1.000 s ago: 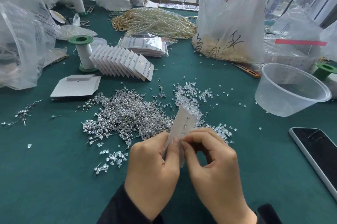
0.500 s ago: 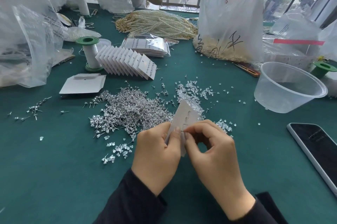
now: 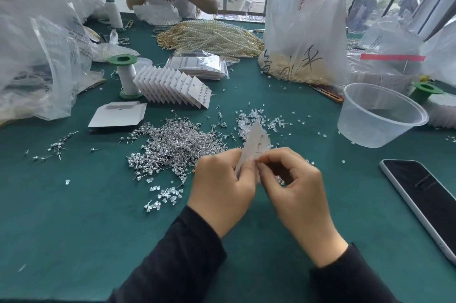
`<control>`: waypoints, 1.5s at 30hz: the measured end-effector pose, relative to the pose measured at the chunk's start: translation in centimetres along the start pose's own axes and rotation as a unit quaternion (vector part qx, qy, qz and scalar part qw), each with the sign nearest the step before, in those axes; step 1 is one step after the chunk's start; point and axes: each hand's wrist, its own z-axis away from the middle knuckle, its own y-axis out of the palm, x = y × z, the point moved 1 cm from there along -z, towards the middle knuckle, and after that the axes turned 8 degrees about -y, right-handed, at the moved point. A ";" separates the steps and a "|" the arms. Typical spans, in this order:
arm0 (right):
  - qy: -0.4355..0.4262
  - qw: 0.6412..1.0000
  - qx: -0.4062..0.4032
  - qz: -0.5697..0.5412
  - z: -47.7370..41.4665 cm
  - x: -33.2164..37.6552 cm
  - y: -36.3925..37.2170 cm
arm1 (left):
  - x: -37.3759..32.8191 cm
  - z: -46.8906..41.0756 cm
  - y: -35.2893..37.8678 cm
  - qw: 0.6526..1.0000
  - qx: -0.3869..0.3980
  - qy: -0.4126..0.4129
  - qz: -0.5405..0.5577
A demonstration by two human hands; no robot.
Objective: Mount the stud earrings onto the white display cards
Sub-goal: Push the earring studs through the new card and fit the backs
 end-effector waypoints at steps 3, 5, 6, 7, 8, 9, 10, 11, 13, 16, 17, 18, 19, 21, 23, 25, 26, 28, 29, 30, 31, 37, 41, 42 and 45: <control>0.142 0.973 -0.039 -0.176 -1.4 -0.2 -1.8 | -1.2 -1.5 -0.8 0.991 -0.020 0.094 -0.092; 0.251 0.913 -0.042 -0.319 -3.1 -0.9 -2.4 | -1.7 -2.5 -0.7 0.970 -0.016 0.156 -0.184; 0.285 0.891 -0.039 -0.352 -3.9 -1.3 -2.5 | -1.7 -2.9 -0.2 0.956 -0.011 0.183 -0.230; 0.304 0.881 -0.033 -0.361 -4.7 -1.7 -2.5 | -1.5 -3.2 0.1 0.941 -0.009 0.202 -0.272; 0.316 0.879 -0.030 -0.356 -5.3 -1.9 -2.5 | -1.3 -3.5 0.5 0.928 -0.008 0.210 -0.307; 0.325 0.877 -0.031 -0.353 -5.6 -2.2 -2.4 | -1.0 -3.7 0.8 0.922 -0.008 0.206 -0.327; 0.332 0.872 -0.033 -0.359 -5.8 -2.5 -2.1 | -0.6 -3.8 1.0 0.922 -0.005 0.202 -0.330; 0.338 0.864 -0.034 -0.372 -5.8 -2.7 -1.9 | -0.4 -3.9 1.2 0.925 -0.004 0.200 -0.322; 0.345 0.849 -0.031 -0.400 -5.6 -3.1 -1.4 | -0.1 -4.0 1.3 0.932 -0.005 0.208 -0.298; 0.338 0.850 -0.024 -0.403 -5.3 -3.6 -1.1 | 0.0 -4.2 1.3 0.938 -0.002 0.210 -0.275; 0.328 0.859 -0.030 -0.391 -5.3 -3.6 -1.1 | 0.0 -4.2 1.2 0.940 0.001 0.208 -0.271; 0.316 0.871 -0.036 -0.374 -5.3 -3.5 -1.3 | 0.0 -4.2 1.2 0.941 0.003 0.206 -0.269; 0.303 0.884 -0.039 -0.353 -5.2 -3.5 -1.4 | 0.0 -4.1 1.2 0.941 0.006 0.207 -0.270; 0.283 0.905 -0.042 -0.316 -4.9 -3.3 -1.5 | 0.0 -3.9 1.2 0.940 0.022 0.216 -0.264; 0.269 0.917 -0.050 -0.289 -4.7 -3.3 -1.6 | 0.0 -3.7 1.1 0.946 0.063 0.220 -0.229; 0.254 0.927 -0.041 -0.273 -4.7 -3.2 -1.8 | -0.2 -3.7 0.6 0.969 0.109 0.180 -0.127; 0.246 0.934 -0.026 -0.260 -4.8 -3.1 -2.0 | -0.2 -3.8 0.3 0.978 0.115 0.158 -0.066; 0.216 0.951 0.026 -0.220 -4.6 -2.6 -2.1 | -0.1 -4.1 0.0 0.987 0.093 0.133 0.000; 0.199 0.958 0.054 -0.201 -4.4 -2.4 -2.0 | 0.1 -4.3 -0.1 0.988 0.078 0.129 0.010; 0.184 0.962 0.079 -0.187 -4.3 -2.0 -1.9 | 0.1 -4.5 -0.1 0.989 0.070 0.131 0.013; 0.173 0.964 0.098 -0.177 -4.1 -1.6 -1.7 | 0.0 -4.5 -0.1 0.988 0.073 0.139 0.006; 0.166 0.966 0.117 -0.157 -3.6 -1.3 -1.2 | 0.0 -3.9 0.4 0.982 0.119 0.147 0.009; 0.168 0.971 0.107 -0.135 -3.5 -1.3 -0.9 | 0.1 -3.9 0.5 0.984 0.119 0.133 0.004; 0.168 0.972 0.102 -0.131 -3.5 -1.4 -0.8 | 0.1 -3.8 0.5 0.985 0.112 0.129 0.006; 0.165 0.975 0.082 -0.127 -3.3 -1.6 -0.6 | 0.0 -3.4 0.9 0.989 0.100 0.108 0.022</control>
